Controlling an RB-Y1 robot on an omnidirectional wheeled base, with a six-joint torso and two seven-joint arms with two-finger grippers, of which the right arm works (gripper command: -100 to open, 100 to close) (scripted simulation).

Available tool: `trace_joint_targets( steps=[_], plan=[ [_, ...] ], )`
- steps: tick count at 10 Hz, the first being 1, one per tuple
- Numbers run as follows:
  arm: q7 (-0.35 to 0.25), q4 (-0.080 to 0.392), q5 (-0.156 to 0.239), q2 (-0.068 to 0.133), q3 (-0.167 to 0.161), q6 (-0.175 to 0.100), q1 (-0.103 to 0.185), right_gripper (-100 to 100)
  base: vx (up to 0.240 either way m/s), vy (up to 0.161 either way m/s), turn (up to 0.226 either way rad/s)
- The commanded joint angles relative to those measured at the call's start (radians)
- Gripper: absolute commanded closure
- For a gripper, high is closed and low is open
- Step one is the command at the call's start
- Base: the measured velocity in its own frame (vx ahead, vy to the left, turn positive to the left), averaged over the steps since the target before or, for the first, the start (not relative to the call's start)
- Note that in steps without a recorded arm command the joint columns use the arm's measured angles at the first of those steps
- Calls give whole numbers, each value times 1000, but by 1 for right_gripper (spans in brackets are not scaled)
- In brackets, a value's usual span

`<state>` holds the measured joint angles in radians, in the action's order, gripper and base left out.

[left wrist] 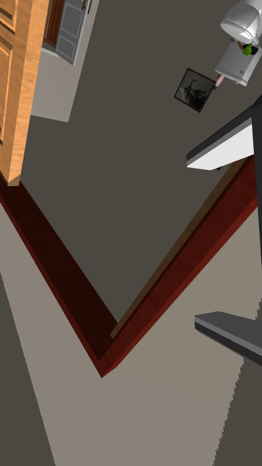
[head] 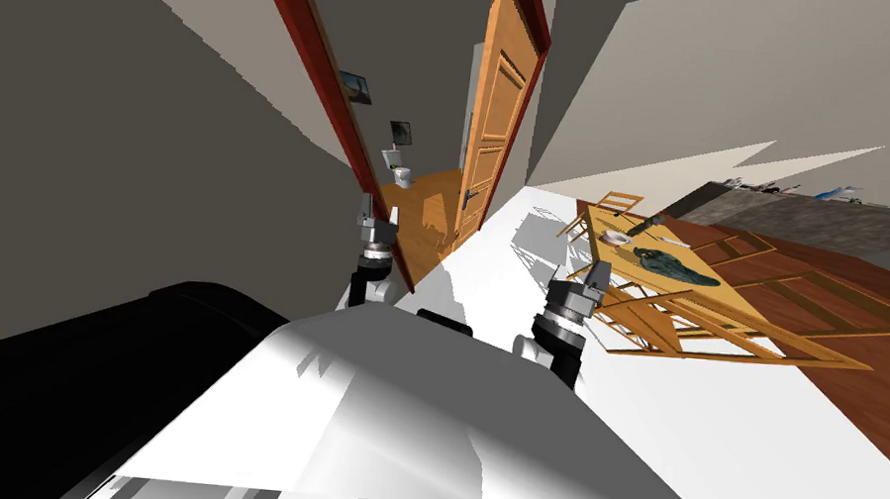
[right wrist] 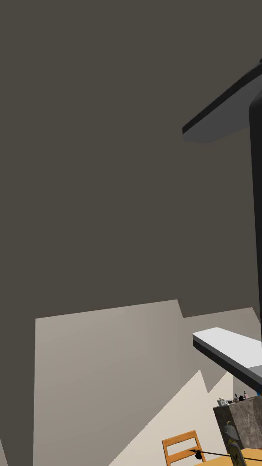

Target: Push the door open

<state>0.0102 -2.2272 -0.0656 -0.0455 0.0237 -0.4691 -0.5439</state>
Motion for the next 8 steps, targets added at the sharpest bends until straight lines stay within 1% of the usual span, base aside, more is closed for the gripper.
trace_joint_targets(
  steps=[1, 2, 5, 6, 8],
  plan=[
    [-5, 21, 2, 17, -17, 2, 16, -100, 99, -16, 10],
    [-7, 32, 2, 24, -26, 2, 24, -100, 180, -39, 16],
    [-18, 80, 6, 51, -65, 6, 60, -100, 197, -63, 19],
    [-24, 104, 8, 62, -84, 8, 77, -100, 216, -15, 17],
    [-31, 137, 11, 77, -110, 10, 102, -100, 199, -61, 16]
  ],
)
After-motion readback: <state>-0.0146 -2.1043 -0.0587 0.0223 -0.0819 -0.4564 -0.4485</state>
